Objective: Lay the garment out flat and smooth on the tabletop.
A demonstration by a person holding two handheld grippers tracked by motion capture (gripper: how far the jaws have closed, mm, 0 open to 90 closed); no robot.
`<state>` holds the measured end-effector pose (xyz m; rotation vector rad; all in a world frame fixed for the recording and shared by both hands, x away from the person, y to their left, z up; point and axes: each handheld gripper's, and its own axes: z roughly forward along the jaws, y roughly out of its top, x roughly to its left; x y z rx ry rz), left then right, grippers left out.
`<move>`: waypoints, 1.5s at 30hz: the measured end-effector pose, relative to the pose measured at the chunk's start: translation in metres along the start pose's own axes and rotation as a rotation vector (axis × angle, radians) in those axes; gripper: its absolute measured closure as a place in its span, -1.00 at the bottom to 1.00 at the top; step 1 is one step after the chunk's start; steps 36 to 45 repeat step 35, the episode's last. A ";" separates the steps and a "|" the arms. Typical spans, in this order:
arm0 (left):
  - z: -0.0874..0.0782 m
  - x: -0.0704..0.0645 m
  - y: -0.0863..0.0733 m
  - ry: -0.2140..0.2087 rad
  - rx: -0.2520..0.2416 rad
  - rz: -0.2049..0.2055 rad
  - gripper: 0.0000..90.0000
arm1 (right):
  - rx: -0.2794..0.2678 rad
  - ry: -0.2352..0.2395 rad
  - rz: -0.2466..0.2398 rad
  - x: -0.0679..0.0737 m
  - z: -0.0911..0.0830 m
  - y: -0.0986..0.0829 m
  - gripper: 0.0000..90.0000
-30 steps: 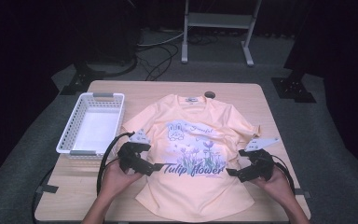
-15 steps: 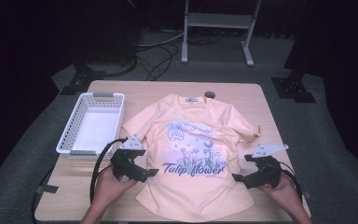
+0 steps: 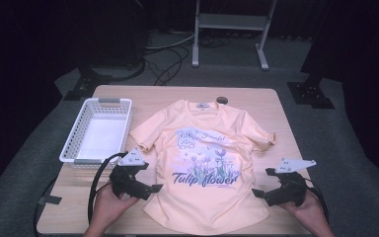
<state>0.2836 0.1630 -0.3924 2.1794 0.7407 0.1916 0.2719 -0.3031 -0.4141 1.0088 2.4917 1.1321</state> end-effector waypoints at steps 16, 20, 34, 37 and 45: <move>-0.016 -0.014 -0.016 0.017 -0.005 0.008 -0.78 | -0.005 -0.016 0.005 0.009 -0.017 -0.017 -0.84; -0.020 -0.018 -0.019 0.020 -0.003 0.012 -0.78 | -0.004 -0.022 0.003 0.011 -0.022 -0.021 -0.84; -0.030 -0.028 -0.030 0.021 -0.010 0.013 -0.78 | -0.027 -0.034 0.013 0.020 -0.036 -0.034 -0.84; -0.029 -0.028 -0.032 0.023 -0.007 0.012 -0.78 | -0.027 -0.038 0.013 0.020 -0.037 -0.035 -0.84; -0.029 -0.028 -0.032 0.023 -0.007 0.012 -0.78 | -0.027 -0.038 0.013 0.020 -0.037 -0.035 -0.84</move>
